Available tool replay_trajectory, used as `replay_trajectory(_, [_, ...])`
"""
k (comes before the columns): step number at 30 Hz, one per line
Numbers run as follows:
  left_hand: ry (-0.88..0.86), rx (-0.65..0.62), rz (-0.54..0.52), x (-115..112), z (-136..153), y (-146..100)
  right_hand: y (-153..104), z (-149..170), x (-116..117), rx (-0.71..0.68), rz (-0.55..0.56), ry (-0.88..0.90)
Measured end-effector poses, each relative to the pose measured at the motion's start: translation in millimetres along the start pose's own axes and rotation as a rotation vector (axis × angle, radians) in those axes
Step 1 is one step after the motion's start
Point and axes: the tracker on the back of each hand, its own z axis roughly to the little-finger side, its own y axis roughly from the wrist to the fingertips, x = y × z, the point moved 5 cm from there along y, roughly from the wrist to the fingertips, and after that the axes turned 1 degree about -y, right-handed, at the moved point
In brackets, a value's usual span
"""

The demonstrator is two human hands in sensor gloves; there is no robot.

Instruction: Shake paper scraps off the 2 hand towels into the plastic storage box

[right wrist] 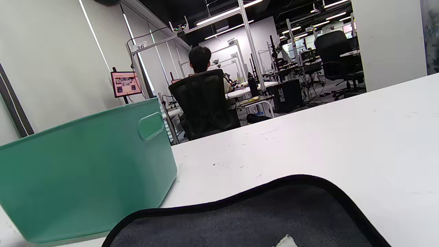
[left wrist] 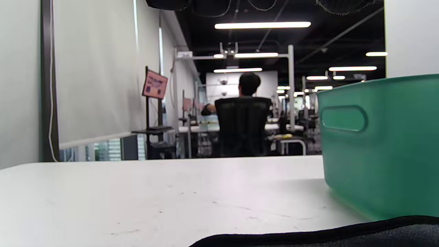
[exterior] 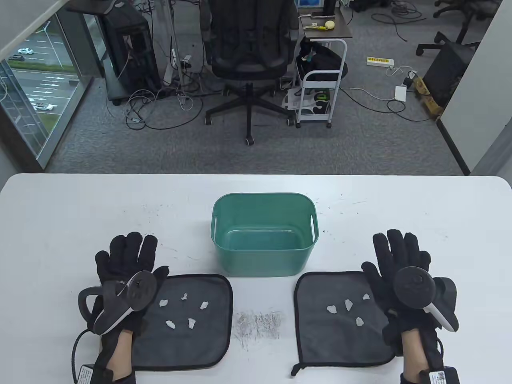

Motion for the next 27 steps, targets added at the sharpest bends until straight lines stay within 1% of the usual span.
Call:
replay_trajectory(13, [-0.013,0.001,0.011,-1.4,2.1,0.8,0.1,-0.6,3.8,0.004,-0.026,0.023])
replay_trajectory(16, [-0.024,0.004,0.006,-0.4,2.6,0.4,1.2,-5.9,7.6,-0.005,-0.056,0.012])
replay_trajectory(20, [-0.046,0.005,0.009,-1.0,3.0,0.6,2.5,-19.1,15.0,-0.026,-0.097,-0.007])
replay_trajectory(23, [-0.042,0.007,0.018,-1.3,2.9,0.9,1.5,-35.4,22.8,-0.063,-0.145,0.009])
replay_trajectory(27, [-0.055,0.008,0.033,-2.7,3.6,0.6,-4.9,-68.8,37.8,-0.135,-0.222,0.055])
